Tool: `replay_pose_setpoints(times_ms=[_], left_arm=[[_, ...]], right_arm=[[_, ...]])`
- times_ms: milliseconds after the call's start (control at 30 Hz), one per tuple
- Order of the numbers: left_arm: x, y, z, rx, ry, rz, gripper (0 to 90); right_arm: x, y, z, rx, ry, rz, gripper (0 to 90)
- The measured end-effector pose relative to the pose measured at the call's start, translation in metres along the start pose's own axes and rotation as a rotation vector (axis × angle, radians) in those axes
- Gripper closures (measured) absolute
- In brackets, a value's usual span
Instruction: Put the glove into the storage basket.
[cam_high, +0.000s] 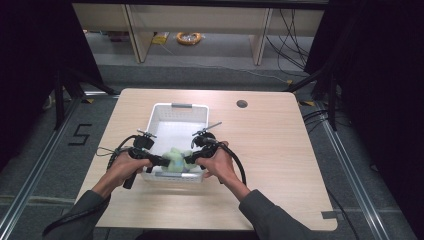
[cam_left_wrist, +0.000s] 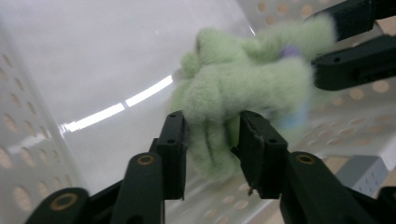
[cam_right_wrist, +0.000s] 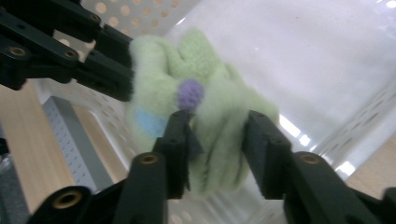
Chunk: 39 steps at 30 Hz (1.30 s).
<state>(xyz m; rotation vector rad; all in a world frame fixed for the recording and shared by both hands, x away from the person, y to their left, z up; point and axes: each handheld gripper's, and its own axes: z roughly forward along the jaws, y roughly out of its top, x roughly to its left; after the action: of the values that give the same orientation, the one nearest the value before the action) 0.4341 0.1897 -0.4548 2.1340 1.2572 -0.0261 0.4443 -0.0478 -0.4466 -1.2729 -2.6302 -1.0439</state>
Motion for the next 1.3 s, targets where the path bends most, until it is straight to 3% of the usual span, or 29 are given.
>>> replay_pose_setpoints(times_ms=[133, 233, 267, 400, 600, 667, 700, 767, 833, 867, 933, 1100, 1167, 1300], left_arm=[[-0.001, 0.003, -0.005, -0.013, 0.035, 0.0, 56.4], [-0.002, 0.003, -0.008, -0.021, 0.038, 0.001, 55.5], [-0.002, 0.003, -0.008, -0.016, 0.039, 0.007, 55.6], [-0.003, 0.003, -0.01, -0.03, 0.045, 0.0, 53.2], [-0.005, 0.003, -0.016, -0.059, 0.034, -0.017, 50.7], [-0.007, 0.004, -0.019, -0.06, 0.034, -0.003, 50.2], [-0.008, 0.004, -0.021, -0.064, 0.035, 0.003, 49.7], [-0.012, 0.003, -0.023, -0.076, 0.028, 0.013, 48.2], [-0.015, 0.003, -0.026, -0.082, 0.025, 0.017, 46.9], [-0.017, 0.003, -0.029, -0.082, 0.027, 0.022, 46.7], [-0.019, 0.003, -0.031, -0.107, 0.017, 0.021, 46.3], [-0.024, 0.002, -0.038, -0.132, 0.004, 0.022, 44.6], [-0.028, 0.0, -0.04, -0.146, 0.004, 0.013, 43.6], [-0.039, -0.005, -0.046, -0.151, -0.006, 0.038, 41.1]], right_arm=[[0.005, 0.004, -0.004, 0.007, -0.044, -0.009, 53.2], [0.007, 0.008, -0.008, -0.006, -0.041, -0.023, 51.8], [0.008, 0.009, -0.009, 0.007, -0.069, -0.017, 51.6], [0.009, 0.013, -0.014, -0.013, -0.051, -0.016, 50.1], [0.009, 0.015, -0.022, -0.054, -0.029, -0.054, 48.6], [0.009, 0.016, -0.024, -0.059, -0.036, -0.051, 48.5], [0.009, 0.016, -0.026, -0.059, -0.017, -0.056, 48.4], [0.01, 0.016, -0.029, -0.063, -0.044, -0.053, 46.7], [0.01, 0.016, -0.032, -0.064, -0.036, -0.048, 45.8], [0.009, 0.015, -0.034, -0.082, -0.028, -0.074, 45.7], [0.008, 0.014, -0.039, -0.078, -0.029, -0.047, 45.0], [0.004, 0.01, -0.05, -0.092, -0.017, -0.052, 43.8], [0.001, 0.007, -0.056, -0.111, -0.008, -0.073, 43.2], [-0.002, 0.001, -0.067, -0.132, 0.011, -0.063, 41.8]])
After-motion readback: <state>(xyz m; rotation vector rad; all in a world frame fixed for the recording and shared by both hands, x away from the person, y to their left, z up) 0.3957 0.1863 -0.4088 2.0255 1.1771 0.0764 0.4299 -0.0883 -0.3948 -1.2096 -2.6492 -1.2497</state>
